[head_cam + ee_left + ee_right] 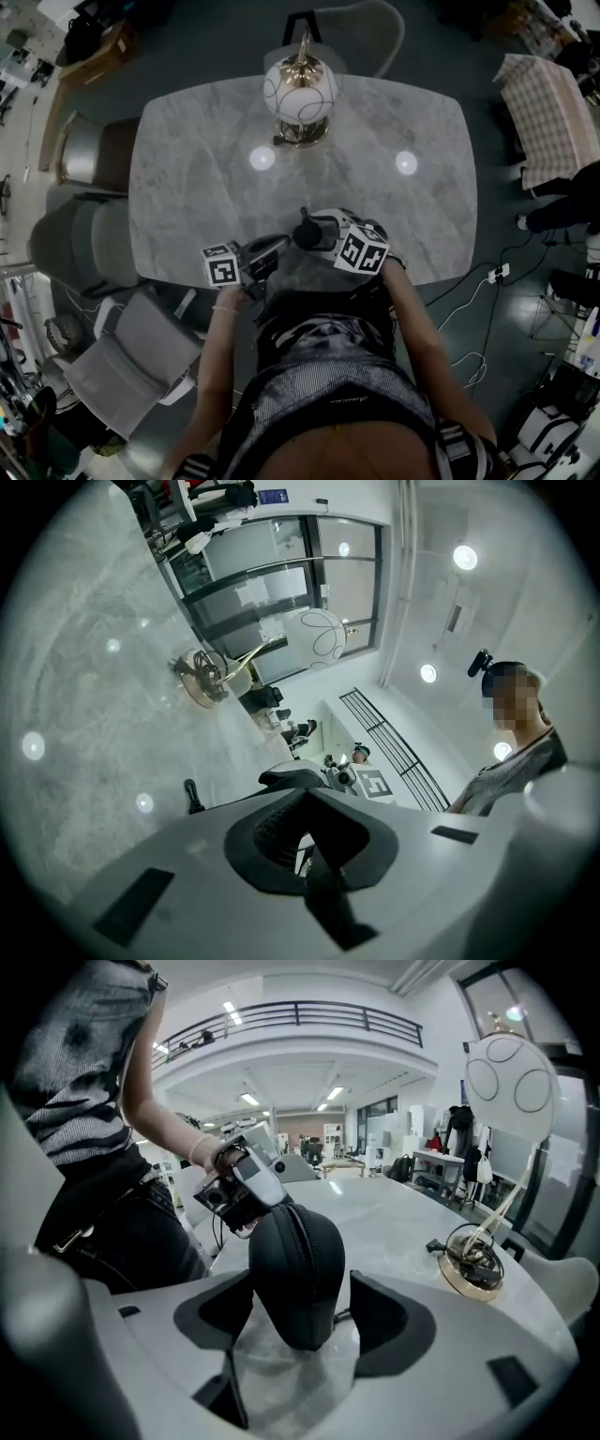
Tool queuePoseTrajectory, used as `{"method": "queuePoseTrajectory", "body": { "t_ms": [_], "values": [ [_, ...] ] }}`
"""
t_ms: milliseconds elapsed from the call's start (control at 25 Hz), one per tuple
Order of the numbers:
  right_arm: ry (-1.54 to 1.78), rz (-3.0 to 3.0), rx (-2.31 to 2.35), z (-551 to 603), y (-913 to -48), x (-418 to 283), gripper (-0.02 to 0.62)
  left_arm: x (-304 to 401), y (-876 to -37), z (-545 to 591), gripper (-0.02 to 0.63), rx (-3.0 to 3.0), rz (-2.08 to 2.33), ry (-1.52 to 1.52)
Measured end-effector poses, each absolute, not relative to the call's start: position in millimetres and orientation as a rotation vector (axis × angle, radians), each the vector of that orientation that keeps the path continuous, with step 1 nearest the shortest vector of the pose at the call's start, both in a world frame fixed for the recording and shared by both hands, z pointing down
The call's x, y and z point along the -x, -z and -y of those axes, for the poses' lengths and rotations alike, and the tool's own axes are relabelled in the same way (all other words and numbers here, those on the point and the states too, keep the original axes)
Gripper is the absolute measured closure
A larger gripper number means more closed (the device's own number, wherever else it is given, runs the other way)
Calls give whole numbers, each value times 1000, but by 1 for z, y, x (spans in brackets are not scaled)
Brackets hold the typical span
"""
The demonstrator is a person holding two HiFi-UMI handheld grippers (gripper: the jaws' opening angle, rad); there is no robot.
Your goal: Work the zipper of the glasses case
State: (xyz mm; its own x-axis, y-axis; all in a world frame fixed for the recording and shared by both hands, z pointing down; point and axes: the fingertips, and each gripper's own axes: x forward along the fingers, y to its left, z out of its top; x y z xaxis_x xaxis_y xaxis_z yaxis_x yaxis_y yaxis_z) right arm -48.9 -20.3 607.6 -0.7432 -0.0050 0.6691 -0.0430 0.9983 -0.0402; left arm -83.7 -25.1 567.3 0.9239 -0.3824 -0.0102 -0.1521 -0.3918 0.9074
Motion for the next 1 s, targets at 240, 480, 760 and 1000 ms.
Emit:
{"method": "queuePoseTrajectory", "body": {
  "t_ms": [240, 480, 760, 1000],
  "values": [
    [-38, 2414, -21, 12, -611, 72, 258, 95, -570, 27, 598, -1949, 406, 287],
    [-24, 2375, -50, 10, -616, 85, 278, 107, -572, 28, 599, -1942, 430, 281],
    [-25, 2333, -53, 13, -621, 97, 285, 120, -572, 29, 598, -1967, 506, 212],
    [-37, 2320, -53, 16, -624, 101, 287, 121, -565, 32, 598, -2019, 559, 102]
  ]
}}
